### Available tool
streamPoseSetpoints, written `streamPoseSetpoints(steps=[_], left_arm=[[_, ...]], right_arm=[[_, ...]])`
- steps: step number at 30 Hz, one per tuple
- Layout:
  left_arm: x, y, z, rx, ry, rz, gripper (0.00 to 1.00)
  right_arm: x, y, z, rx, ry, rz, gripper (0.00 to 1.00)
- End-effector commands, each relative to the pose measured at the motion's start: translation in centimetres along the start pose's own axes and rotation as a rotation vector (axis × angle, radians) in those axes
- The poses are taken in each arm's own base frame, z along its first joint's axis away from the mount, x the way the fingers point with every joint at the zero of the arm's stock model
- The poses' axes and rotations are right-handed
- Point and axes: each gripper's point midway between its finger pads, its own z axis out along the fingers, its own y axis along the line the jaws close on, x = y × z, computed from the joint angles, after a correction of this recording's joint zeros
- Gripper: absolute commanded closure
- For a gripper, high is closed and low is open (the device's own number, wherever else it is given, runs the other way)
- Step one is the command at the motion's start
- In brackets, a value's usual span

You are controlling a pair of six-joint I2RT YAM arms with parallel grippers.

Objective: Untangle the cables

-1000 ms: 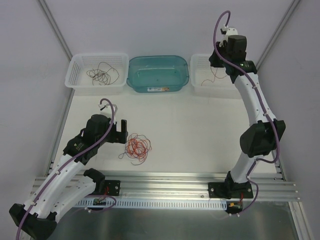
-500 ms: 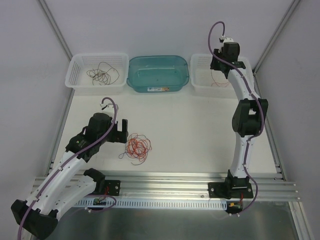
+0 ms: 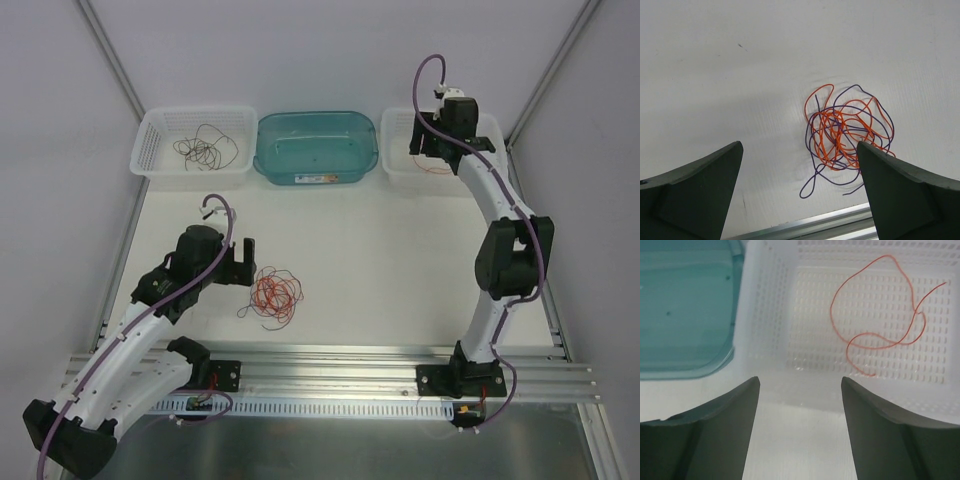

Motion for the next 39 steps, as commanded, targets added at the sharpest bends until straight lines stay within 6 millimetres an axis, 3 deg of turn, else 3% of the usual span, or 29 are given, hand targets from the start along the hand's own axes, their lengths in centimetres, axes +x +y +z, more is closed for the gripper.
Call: streamPoseSetpoints(steps=[1,2,3,5,6,7,9,10,11,12,13,14,15,16,17,18,20,21,23,24,32,39], left_arm=[[-0.4,-0.4,0.0,0.027,-0.025,-0.007,0.01],[-0.3,-0.6,0.1,0.037,-0.017,-0.006,0.01],[-0.2,-0.7,0.2,0.042,-0.010,-0.006,0.01],[0.0,-0.9,0.3,0.050,0.003,-0.013,0.01],[0.1,-1.1,0.4,0.062,0.011,-0.016,0.01],[0.2,-1.3,0.4,0.074,0.017,-0.018,0.01],[0.7,-1.8,0.7,0.092,0.044,-0.028,0.01],[1.0,-2.0,0.9,0.104,0.059,-0.030,0.01],[1.5,-2.4,1.2,0.123,0.090,-0.040,0.01],[1.7,-2.6,1.3,0.129,0.106,-0.044,0.01],[2.1,-3.0,1.5,0.146,0.129,-0.054,0.01],[2.5,-3.0,1.9,0.141,0.156,-0.062,0.01],[2.7,-3.1,2.1,0.142,0.170,-0.067,0.01],[2.9,-3.5,2.1,0.159,0.189,-0.081,0.01],[3.4,-3.8,2.4,0.169,0.216,-0.088,0.01],[3.6,-4.1,2.5,0.182,0.232,-0.095,0.01],[4.3,-4.5,2.8,0.194,0.277,-0.125,0.01],[4.5,-4.6,2.9,0.192,0.289,-0.134,0.01],[4.8,-4.8,3.2,0.174,0.313,-0.159,0.01],[5.1,-4.7,3.4,0.157,0.324,-0.167,0.01],[8.3,-4.7,6.2,-0.038,0.431,-0.204,0.01],[10.1,-5.3,8.4,-0.117,0.447,-0.167,0.24]], right_arm=[[-0.9,4.4,-5.0,-0.076,-0.064,0.016,0.29],[-1.2,5.4,-6.9,-0.091,-0.086,0.017,0.28],[1.7,6.7,-7.1,-0.087,-0.035,0.004,0.27],[3.5,8.1,-8.6,-0.091,-0.021,0.006,0.20],[3.6,9.9,-10.6,-0.130,-0.037,0.003,0.19],[6.2,10.4,-10.8,-0.136,0.011,0.015,0.19],[7.4,12.2,-13.3,-0.156,0.001,-0.019,0.17],[9.8,12.2,-13.5,-0.132,0.036,-0.047,0.14],[10.4,11.8,-14.1,-0.088,0.022,-0.065,0.10],[11.7,13.2,-15.1,-0.116,0.033,-0.071,0.09],[12.0,13.6,-16.3,-0.134,0.019,-0.072,0.08],[14.0,13.2,-16.5,-0.117,0.049,-0.085,0.07],[15.2,14.5,-17.5,-0.147,0.057,-0.089,0.04],[15.3,14.6,-18.5,-0.157,0.039,-0.087,0.00],[17.2,14.2,-18.7,-0.138,0.065,-0.101,0.00],[18.2,15.1,-19.5,-0.164,0.072,-0.105,0.00],[19.6,14.8,-20.5,-0.149,0.082,-0.116,0.00],[21.4,15.2,-21.1,-0.150,0.099,-0.134,0.00],[22.1,14.7,-22.0,-0.117,0.075,-0.150,0.00],[23.7,15.2,-22.5,-0.133,0.085,-0.166,0.01],[26.8,15.7,-25.0,-0.120,0.054,-0.203,0.00],[28.5,17.8,-25.7,-0.140,0.010,-0.233,0.00]])
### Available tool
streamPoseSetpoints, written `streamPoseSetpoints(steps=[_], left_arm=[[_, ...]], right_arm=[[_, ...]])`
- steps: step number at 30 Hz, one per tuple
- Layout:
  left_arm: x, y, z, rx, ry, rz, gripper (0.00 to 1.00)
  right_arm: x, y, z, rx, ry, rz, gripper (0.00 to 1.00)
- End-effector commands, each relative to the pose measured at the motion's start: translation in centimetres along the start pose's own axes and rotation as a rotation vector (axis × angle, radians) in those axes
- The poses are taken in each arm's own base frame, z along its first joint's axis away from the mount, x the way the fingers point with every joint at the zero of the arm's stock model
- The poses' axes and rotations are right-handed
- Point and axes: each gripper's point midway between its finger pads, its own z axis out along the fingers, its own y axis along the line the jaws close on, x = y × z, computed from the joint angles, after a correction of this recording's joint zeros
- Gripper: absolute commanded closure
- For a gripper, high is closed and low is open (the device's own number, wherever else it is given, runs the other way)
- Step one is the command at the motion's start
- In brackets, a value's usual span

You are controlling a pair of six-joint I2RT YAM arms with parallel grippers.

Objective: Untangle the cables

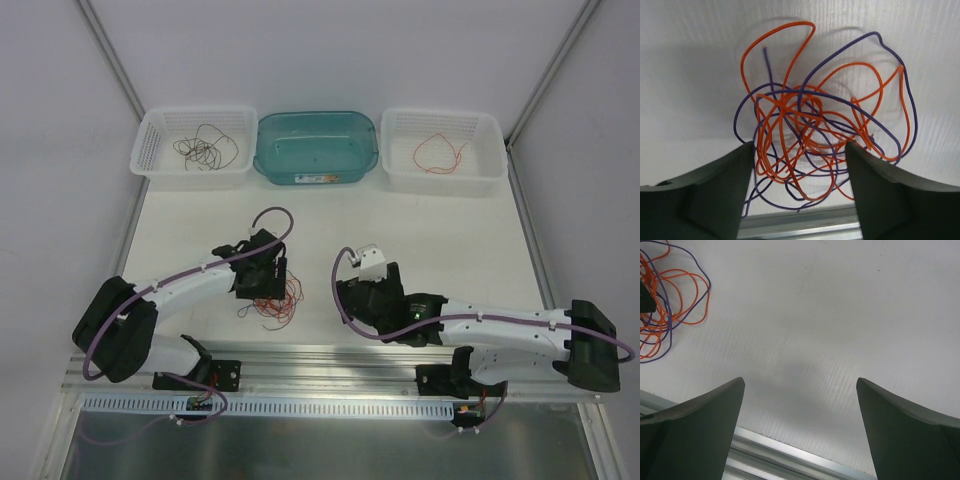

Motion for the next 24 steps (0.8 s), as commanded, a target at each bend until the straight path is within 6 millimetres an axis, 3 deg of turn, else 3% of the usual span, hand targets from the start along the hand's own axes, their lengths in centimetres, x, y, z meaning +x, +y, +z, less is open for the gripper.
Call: streamPoseSetpoints(steps=[1,4,5,8,16,24], left_arm=[[-0.9,-0.3,1.1,-0.042,-0.065,-0.043,0.33],[0.1,-0.9,1.5,-0.026,-0.071,-0.017,0.58],[0.0,-1.4,1.3,-0.007,-0.090,-0.017,0.78],[0.4,-2.4,0.8,0.045,-0.118,-0.003,1.00],[0.6,-5.4,-2.4,0.258,-0.222,0.009,1.00],[0.6,-5.9,-4.4,0.375,-0.296,-0.037,1.00]], right_arm=[[-0.4,0.6,0.5,0.043,-0.051,0.035,0.00],[-0.8,1.9,0.4,0.017,-0.052,0.032,0.00],[-0.9,2.5,0.4,0.004,-0.053,0.032,0.00],[-1.1,4.1,0.2,-0.067,-0.055,0.059,0.01],[-1.3,7.1,-0.3,-0.249,-0.058,0.151,0.05],[-0.7,8.8,0.8,-0.365,-0.006,0.266,0.21]])
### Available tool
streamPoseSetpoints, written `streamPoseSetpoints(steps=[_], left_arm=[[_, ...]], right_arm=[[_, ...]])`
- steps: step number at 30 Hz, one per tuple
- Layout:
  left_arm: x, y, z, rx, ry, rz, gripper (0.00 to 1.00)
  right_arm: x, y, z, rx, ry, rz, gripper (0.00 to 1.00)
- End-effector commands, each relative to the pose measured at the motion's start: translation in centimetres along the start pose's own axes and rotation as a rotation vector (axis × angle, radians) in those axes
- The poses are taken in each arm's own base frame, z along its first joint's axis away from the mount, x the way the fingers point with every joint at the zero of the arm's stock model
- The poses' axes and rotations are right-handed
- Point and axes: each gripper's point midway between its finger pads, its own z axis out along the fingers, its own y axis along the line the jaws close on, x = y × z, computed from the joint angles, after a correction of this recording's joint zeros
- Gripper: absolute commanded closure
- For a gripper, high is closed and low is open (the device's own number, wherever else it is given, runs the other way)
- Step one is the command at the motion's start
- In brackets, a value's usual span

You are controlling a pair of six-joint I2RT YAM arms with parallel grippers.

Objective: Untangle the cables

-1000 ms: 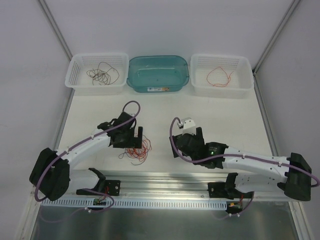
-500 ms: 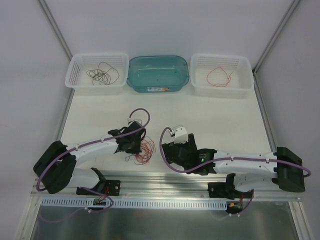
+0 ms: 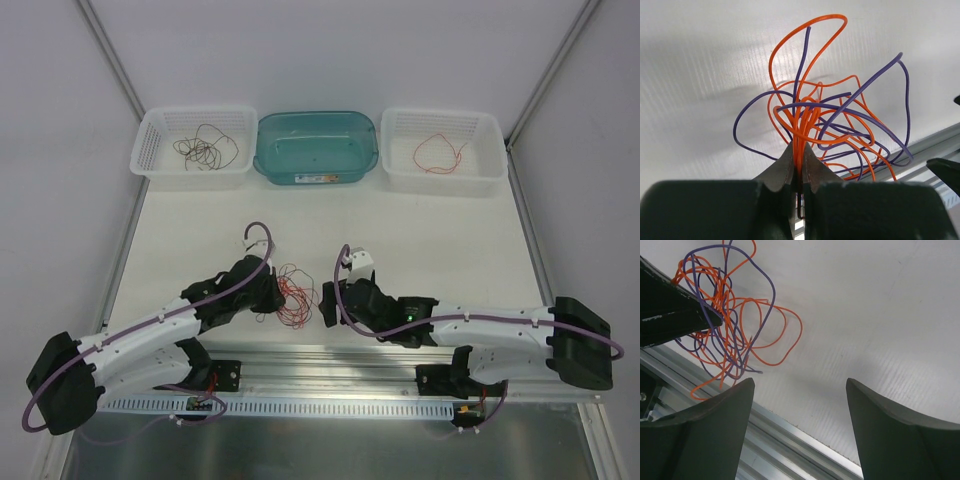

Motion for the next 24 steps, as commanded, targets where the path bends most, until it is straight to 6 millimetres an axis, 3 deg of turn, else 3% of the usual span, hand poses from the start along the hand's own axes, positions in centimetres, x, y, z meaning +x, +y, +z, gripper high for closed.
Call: streamPoseSetpoints(steps=[1,8,14,24], left_arm=[[-0.5,-1.2,-0.5,0.064,-0.035,-0.035,1.00],[0.3,-1.3,-0.3,0.070,-0.002,-0.059,1.00],[0.3,-2.0,-0.4,0.094,0.019,-0.051,1.00],[0.1,-2.8,-0.7,0.124,0.031,-0.035,1.00]], right_arm=[[-0.9,2.0,0.6,-0.105,-0.016,0.111,0.23],[1.0,2.7,2.1,-0.184,0.010,0.048,0.33],[2.1,2.7,3.6,-0.202,0.011,-0.084,0.35],[1.7,3.2,4.7,-0.202,0.005,-0.231,0.43]])
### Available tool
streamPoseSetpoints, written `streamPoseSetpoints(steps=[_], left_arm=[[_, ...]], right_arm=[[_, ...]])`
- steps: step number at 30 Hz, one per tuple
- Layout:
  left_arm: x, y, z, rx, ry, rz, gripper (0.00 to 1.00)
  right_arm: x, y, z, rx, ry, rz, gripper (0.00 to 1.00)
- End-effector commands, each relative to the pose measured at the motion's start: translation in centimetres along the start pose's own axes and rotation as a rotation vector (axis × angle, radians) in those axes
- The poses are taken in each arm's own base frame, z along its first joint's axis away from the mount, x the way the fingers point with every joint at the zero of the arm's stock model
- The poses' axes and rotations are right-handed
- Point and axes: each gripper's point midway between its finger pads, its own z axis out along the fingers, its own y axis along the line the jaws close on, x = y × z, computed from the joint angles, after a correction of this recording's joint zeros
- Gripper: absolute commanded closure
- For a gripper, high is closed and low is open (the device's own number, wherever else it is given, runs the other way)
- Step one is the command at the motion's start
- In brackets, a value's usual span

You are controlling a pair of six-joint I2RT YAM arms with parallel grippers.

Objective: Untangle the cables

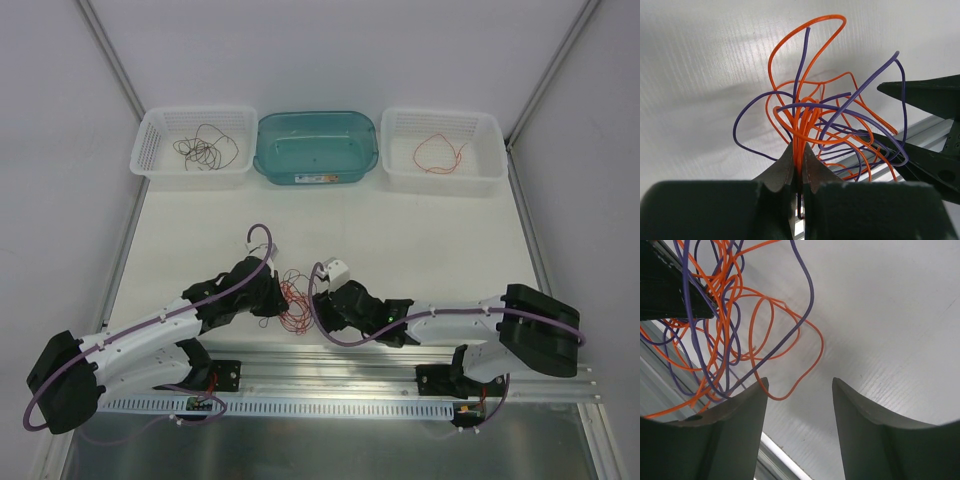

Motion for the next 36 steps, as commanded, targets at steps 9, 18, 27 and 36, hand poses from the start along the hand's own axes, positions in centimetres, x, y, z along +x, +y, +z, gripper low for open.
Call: streamPoseSetpoints(steps=[9,18,27,36], left_arm=[[-1.1,-1.5,-0.4,0.049,-0.032,0.006,1.00],[-2.0,1.4,-1.0,-0.045,-0.160,-0.048,1.00],[-2.0,3.2,-0.7,-0.122,-0.162,-0.068,0.99],[-1.9,4.8,0.0,-0.199,-0.142,-0.077,0.97]], right_arm=[[-3.3,2.1,0.2,-0.073,-0.073,-0.070,0.78],[-4.1,-6.1,-6.4,0.228,-0.117,0.000,0.99],[-5.6,-16.7,-19.7,0.563,-0.295,0.259,0.99],[-5.6,-19.5,-27.5,0.686,-0.352,0.317,0.99]])
